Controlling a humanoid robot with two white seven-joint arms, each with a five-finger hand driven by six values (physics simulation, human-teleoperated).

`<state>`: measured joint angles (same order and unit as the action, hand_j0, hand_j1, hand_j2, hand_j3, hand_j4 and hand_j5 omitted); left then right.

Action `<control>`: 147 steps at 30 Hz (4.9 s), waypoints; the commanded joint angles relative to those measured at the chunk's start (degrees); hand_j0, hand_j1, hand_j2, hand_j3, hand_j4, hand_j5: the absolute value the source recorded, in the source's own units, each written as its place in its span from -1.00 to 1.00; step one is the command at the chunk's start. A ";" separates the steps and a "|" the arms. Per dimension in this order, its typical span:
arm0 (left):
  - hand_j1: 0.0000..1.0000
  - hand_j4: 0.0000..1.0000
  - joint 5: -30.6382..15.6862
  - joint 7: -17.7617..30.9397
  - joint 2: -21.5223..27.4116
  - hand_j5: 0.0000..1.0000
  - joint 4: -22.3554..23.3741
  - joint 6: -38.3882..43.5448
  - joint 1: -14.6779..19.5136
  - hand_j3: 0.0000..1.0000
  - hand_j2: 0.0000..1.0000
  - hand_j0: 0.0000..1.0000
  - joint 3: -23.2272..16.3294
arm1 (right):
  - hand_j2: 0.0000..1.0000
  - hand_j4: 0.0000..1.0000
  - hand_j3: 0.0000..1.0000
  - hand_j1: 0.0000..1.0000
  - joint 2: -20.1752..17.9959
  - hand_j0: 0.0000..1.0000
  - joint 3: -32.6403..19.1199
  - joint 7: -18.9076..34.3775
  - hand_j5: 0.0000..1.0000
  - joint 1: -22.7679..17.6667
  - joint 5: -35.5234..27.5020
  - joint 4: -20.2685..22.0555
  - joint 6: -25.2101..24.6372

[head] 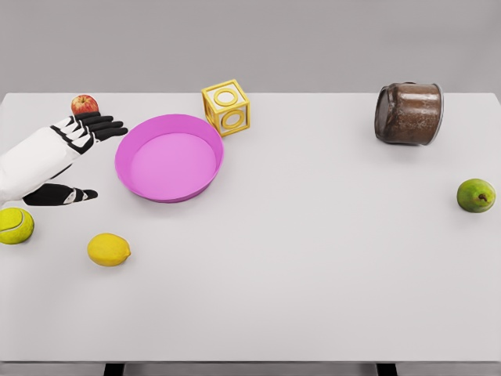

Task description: Put the lemon on the plate with left arm

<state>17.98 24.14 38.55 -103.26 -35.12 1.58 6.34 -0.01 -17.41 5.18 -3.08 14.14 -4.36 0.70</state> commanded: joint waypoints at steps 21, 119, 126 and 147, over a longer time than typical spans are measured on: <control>1.00 1.00 -15.16 8.11 19.98 1.00 7.02 0.12 15.03 1.00 1.00 1.00 -23.04 | 1.00 1.00 1.00 1.00 0.01 1.00 0.01 0.01 1.00 0.00 0.01 -0.04 0.00; 1.00 1.00 5.22 10.86 18.22 1.00 3.15 0.12 6.94 1.00 1.00 1.00 -26.73 | 1.00 1.00 1.00 1.00 0.01 1.00 0.01 0.01 1.00 0.00 0.01 0.05 0.00; 0.89 0.89 5.31 10.86 18.31 0.89 3.94 0.12 7.03 0.89 0.89 0.89 -26.73 | 1.00 1.00 1.00 1.00 0.01 1.00 0.01 0.01 1.00 0.00 0.01 -0.04 0.00; 0.26 0.26 5.13 10.86 18.22 0.26 5.00 0.12 6.77 0.26 0.26 0.26 -26.73 | 1.00 1.00 1.00 1.00 0.01 1.00 0.01 0.01 1.00 0.00 0.01 -0.04 0.00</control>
<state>23.38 34.99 56.72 -98.26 -35.10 8.35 -20.41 -0.01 -17.41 5.18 -3.08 14.14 -4.35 0.70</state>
